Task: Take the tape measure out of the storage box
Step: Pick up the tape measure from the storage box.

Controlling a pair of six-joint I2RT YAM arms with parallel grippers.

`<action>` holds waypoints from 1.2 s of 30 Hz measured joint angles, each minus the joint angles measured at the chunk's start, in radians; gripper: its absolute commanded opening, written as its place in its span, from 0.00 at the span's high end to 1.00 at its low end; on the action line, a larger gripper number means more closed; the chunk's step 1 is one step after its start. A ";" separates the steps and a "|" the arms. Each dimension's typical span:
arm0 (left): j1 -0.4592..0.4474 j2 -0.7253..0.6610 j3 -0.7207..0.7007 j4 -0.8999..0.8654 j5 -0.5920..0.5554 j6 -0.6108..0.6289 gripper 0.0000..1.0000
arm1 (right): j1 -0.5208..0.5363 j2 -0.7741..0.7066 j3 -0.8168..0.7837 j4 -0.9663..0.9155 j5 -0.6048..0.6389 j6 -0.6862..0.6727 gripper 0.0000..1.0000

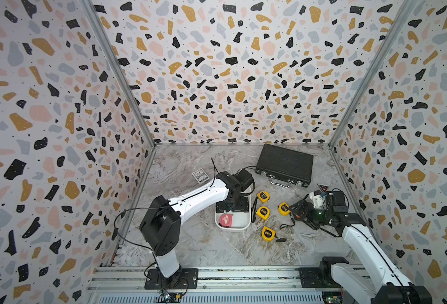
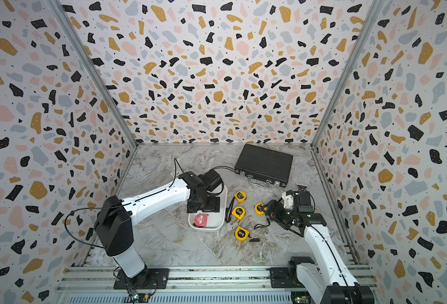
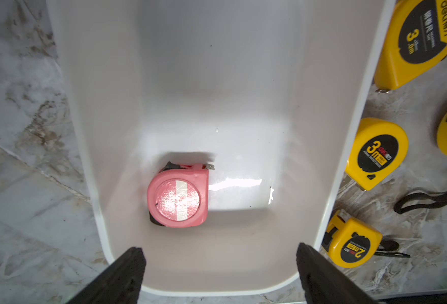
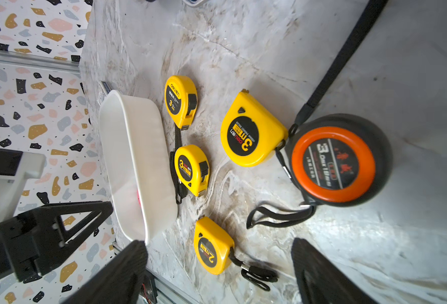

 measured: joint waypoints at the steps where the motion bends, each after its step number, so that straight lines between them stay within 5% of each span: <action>1: 0.000 0.005 -0.006 0.001 -0.007 0.004 0.07 | 0.010 0.000 0.007 0.004 0.000 0.008 0.08; 13: -0.002 0.034 -0.135 0.069 -0.061 0.008 0.06 | 0.082 0.016 0.056 0.039 0.015 0.050 0.06; 36: -0.048 0.161 -0.121 0.097 -0.175 -0.055 0.03 | 0.089 0.058 0.056 0.061 0.010 0.030 0.05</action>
